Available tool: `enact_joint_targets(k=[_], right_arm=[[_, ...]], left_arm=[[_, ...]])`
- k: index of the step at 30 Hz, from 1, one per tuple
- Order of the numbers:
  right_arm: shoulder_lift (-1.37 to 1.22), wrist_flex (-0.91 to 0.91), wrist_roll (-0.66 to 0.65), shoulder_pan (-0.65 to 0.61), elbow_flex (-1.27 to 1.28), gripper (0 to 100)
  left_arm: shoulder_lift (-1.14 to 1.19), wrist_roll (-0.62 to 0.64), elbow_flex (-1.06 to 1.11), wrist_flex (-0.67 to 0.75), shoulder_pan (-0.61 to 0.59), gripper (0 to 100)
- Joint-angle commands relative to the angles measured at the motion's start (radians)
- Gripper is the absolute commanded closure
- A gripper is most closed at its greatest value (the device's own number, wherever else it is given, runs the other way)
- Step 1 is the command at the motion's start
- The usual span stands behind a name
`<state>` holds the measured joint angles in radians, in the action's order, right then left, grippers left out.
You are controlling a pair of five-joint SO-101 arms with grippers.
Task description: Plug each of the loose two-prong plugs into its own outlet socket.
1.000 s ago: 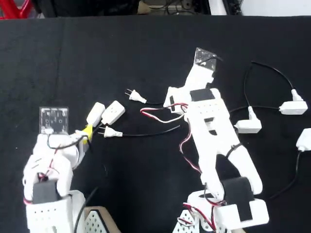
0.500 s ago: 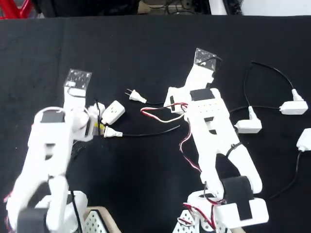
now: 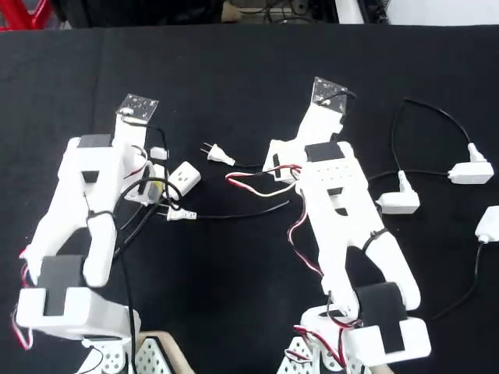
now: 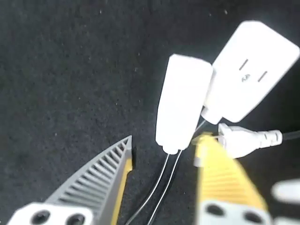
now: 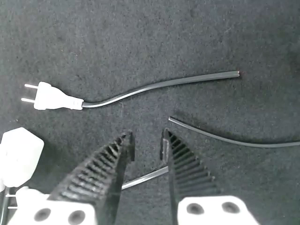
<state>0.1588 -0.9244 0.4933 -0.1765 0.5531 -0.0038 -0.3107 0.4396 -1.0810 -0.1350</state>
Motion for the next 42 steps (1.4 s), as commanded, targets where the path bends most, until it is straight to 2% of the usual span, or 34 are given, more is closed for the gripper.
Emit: enact_joint_targets(k=[1,4,10,19,23,26,34,42], right_arm=[[-0.002,0.015,-0.012,0.011,-0.065,90.0],[-0.002,0.015,-0.012,0.011,-0.065,90.0],[-0.002,0.015,-0.012,0.011,-0.065,90.0],[-0.002,0.017,-0.012,0.012,-0.065,90.0],[-0.002,0.017,-0.012,0.012,-0.065,90.0],[-0.002,0.017,-0.012,0.012,-0.065,90.0],[-0.002,0.017,-0.012,0.012,-0.065,90.0],[-0.002,0.017,-0.012,0.014,-0.065,90.0]], left_arm=[[0.023,-0.012,-0.061,-0.015,-0.005,93],[0.031,-0.028,-0.059,-0.021,-0.007,97],[-0.032,-0.068,-0.074,-0.149,-0.008,97],[-0.336,-0.071,-0.068,-0.339,-0.025,97],[-0.402,-0.094,-0.061,-0.288,-0.022,97],[-0.361,-0.103,-0.042,-0.210,-0.016,96],[-0.025,-0.103,-0.114,-0.051,-0.016,76],[0.299,-0.103,-0.363,-0.054,-0.036,75]])
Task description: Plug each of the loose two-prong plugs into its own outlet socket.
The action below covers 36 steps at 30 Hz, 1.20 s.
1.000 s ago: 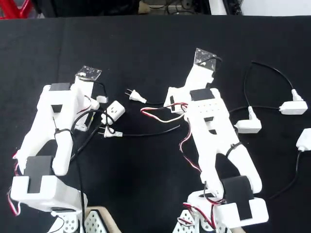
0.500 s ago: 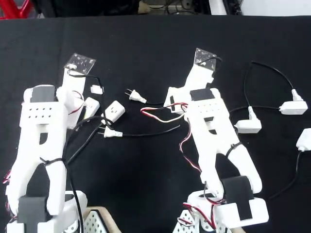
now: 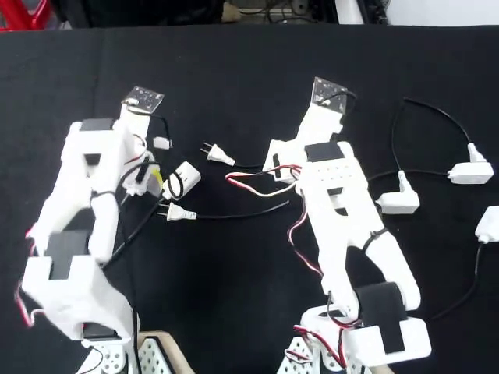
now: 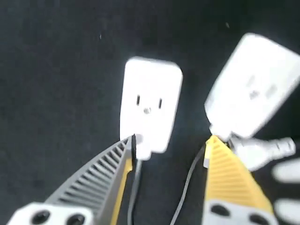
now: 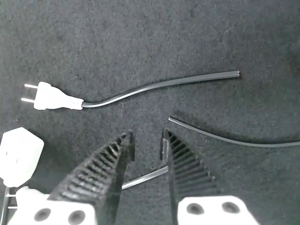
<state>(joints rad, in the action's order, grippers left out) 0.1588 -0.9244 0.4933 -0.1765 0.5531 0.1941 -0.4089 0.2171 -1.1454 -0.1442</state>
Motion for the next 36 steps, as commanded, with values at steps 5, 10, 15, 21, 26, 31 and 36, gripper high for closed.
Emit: enact_joint_targets(k=[5,10,15,21,26,31,36], right_arm=[[-0.002,0.017,-0.012,0.014,-0.065,90.0],[-0.002,0.017,-0.012,0.014,-0.067,90.0],[-0.002,0.017,-0.012,0.014,-0.067,90.0],[-0.002,0.017,-0.014,0.014,-0.067,90.0],[0.004,0.017,-0.014,0.015,-0.067,90.0],[0.002,0.017,-0.014,0.015,-0.067,90.0],[-0.002,0.017,-0.014,0.015,-0.067,90.0]], left_arm=[[0.167,-0.006,-0.236,-0.072,-0.056,80],[0.167,-0.005,-0.260,-0.097,-0.064,97],[0.167,-0.005,-0.260,-0.103,-0.070,98],[0.095,-0.005,-0.255,-0.241,-0.051,97],[-0.084,-0.002,-0.157,-0.324,-0.041,97],[-0.319,-0.031,0.145,-0.235,0.013,97],[-0.552,-0.144,0.437,-0.155,0.096,97]])
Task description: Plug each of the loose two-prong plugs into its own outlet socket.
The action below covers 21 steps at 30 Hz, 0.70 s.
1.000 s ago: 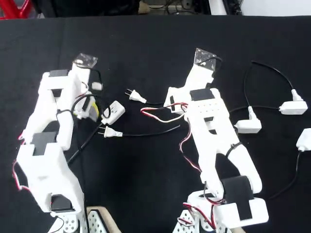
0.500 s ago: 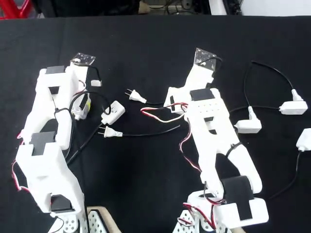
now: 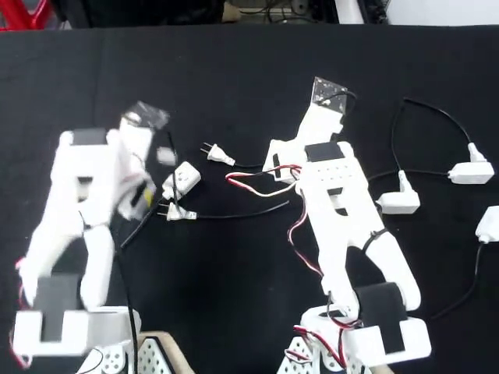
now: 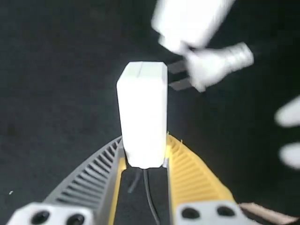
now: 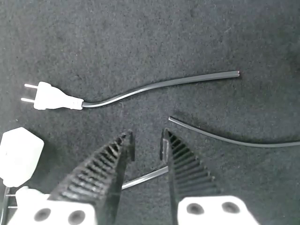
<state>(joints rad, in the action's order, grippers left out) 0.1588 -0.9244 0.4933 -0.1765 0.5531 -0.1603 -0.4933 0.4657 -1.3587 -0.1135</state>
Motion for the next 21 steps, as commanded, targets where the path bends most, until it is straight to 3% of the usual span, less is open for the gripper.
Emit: enact_joint_targets(k=[1,5,10,16,21], right_arm=[[-0.002,0.017,-0.014,0.015,-0.067,90.0],[-0.002,0.017,-0.014,0.015,-0.067,90.0],[-0.002,0.017,-0.014,0.015,-0.067,90.0],[-0.002,0.017,-0.014,0.014,-0.067,90.0],[-0.002,0.015,-0.014,0.014,-0.067,90.0]], left_arm=[[-0.241,-0.061,0.226,0.063,0.076,97],[-0.374,-0.084,0.346,0.074,0.120,97],[-0.443,-0.245,0.504,0.083,0.208,97],[-0.456,-0.249,0.545,0.155,0.189,96],[-0.462,-0.253,0.550,0.157,0.193,80]])
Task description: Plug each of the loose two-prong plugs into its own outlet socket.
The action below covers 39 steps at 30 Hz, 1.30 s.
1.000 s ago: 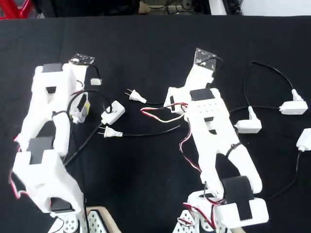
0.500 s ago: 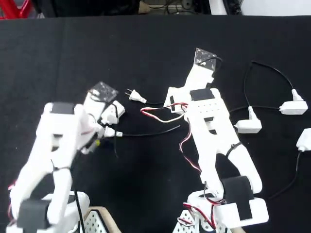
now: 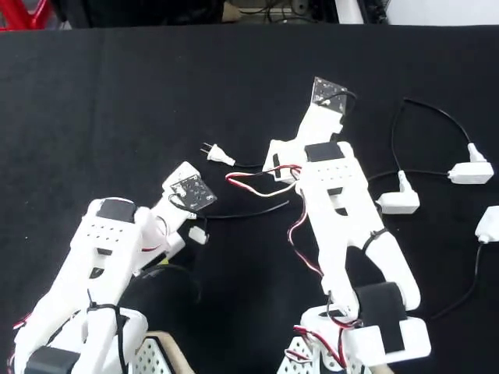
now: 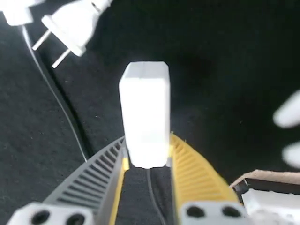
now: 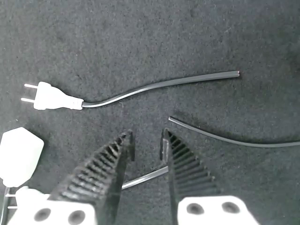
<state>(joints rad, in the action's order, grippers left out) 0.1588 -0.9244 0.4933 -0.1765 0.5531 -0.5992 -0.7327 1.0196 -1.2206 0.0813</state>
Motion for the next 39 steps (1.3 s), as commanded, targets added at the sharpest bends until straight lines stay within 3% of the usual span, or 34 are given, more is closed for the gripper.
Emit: enact_joint_targets(k=[1,6,9,18,28,33,39], right_arm=[[-0.002,0.015,-0.014,0.014,-0.067,90.0],[-0.002,0.015,-0.014,0.014,-0.067,90.0],[-0.002,0.015,-0.014,0.014,-0.067,90.0],[-0.002,0.014,-0.014,0.012,-0.067,90.0],[0.005,0.009,-0.012,0.008,-0.062,90.0],[0.002,-0.055,-0.003,-0.160,-0.061,90.0],[-0.042,0.003,0.046,-0.430,0.016,90.2]], left_arm=[[-0.023,-0.014,-0.008,0.018,-0.005,77],[-0.025,-0.012,-0.010,0.020,-0.008,70],[-0.025,-0.005,-0.027,0.055,-0.045,73],[-0.014,0.178,-0.042,0.239,-0.182,83],[-0.025,0.259,-0.084,0.137,-0.202,83],[-0.025,0.525,-0.186,0.129,-0.475,83],[-0.025,0.511,-0.088,0.149,-0.565,83]])
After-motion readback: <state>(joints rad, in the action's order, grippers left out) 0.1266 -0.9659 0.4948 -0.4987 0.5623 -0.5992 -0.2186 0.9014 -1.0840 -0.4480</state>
